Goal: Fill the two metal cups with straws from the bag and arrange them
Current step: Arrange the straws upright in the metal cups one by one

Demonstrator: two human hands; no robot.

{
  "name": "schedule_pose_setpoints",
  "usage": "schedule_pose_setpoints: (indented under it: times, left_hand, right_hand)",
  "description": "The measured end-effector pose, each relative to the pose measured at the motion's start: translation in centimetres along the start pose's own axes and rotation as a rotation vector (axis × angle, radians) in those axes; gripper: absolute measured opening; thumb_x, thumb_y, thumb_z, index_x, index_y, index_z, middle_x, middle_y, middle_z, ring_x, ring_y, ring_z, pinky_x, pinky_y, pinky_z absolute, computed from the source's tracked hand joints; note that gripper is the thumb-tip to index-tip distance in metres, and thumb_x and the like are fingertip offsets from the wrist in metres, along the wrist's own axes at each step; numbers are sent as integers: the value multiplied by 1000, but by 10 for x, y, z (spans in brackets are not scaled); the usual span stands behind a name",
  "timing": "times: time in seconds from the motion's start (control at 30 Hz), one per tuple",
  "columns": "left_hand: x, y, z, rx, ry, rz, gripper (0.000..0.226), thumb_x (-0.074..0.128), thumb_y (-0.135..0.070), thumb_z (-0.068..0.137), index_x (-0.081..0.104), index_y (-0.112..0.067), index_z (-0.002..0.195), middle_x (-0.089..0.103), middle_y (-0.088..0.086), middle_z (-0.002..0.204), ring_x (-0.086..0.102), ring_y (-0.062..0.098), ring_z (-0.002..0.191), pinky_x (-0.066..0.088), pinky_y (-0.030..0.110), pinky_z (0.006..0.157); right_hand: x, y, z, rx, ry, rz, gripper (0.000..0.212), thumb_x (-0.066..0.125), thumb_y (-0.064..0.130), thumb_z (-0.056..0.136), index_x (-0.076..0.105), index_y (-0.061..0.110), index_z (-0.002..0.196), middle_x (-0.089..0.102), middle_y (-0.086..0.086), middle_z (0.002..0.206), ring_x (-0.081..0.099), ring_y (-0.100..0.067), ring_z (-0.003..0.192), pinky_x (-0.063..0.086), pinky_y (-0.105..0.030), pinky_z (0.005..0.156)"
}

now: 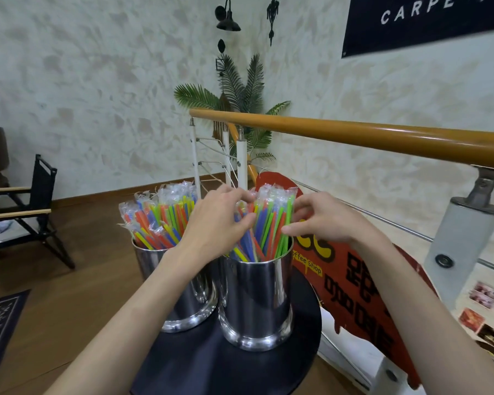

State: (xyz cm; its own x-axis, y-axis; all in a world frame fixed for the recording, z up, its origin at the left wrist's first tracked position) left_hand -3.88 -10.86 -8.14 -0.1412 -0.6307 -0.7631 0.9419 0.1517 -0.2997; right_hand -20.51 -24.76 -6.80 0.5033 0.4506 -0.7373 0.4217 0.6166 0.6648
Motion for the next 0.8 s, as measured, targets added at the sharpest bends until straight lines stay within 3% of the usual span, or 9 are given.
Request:
schedule_pose_setpoints:
  times: [0.13,0.3,0.4,0.57,0.8]
  left_hand:
    - [1,-8,3,-52,47,-29,17,66,-49,89,71,-36,98,61,-5,123,53,19,117,43,44,98]
    - [13,-18,4,-70,23,76,42,70,-71,74,64,-37,99,54,-10,116,49,17,118,35,35,91]
    - [19,-21,3,-52,-29,120,45,67,-76,71,55,-39,92,43,-15,106,46,14,114,26,31,87]
    - [17,-15,5,-43,-1,12,30,75,-61,77,63,-37,92,44,-17,109,46,15,115,26,30,87]
    - [8,1,7,-97,59,-221,15,79,-33,81,64,-28,81,55,-14,112,52,17,112,43,44,100]
  right_hand:
    - [5,-2,3,-37,-16,47,34,82,30,84,71,23,116,75,5,99,70,-13,91,53,-26,64]
    - [7,-7,4,-33,-27,99,24,79,25,88,69,22,110,75,5,95,69,-10,86,48,-20,60]
    - [7,-8,3,-47,-18,120,20,79,25,88,69,25,105,75,5,93,68,-8,84,47,-15,56]
    - [6,-9,3,-51,-1,182,20,79,24,88,71,22,106,75,3,94,68,-6,81,46,-13,54]
    - [11,-5,2,-149,9,281,15,79,24,88,75,24,103,73,11,79,67,-2,74,47,-16,58]
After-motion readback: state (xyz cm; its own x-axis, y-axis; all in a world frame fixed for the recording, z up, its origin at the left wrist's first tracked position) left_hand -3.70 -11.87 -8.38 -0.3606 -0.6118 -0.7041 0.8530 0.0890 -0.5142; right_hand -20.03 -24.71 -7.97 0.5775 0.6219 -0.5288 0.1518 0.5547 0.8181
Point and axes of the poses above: each hand's wrist, its own z-axis towards the middle knuckle, its own x-axis out of the palm, y = z × x, the point moved 1 cm from there along z, towards the middle knuckle
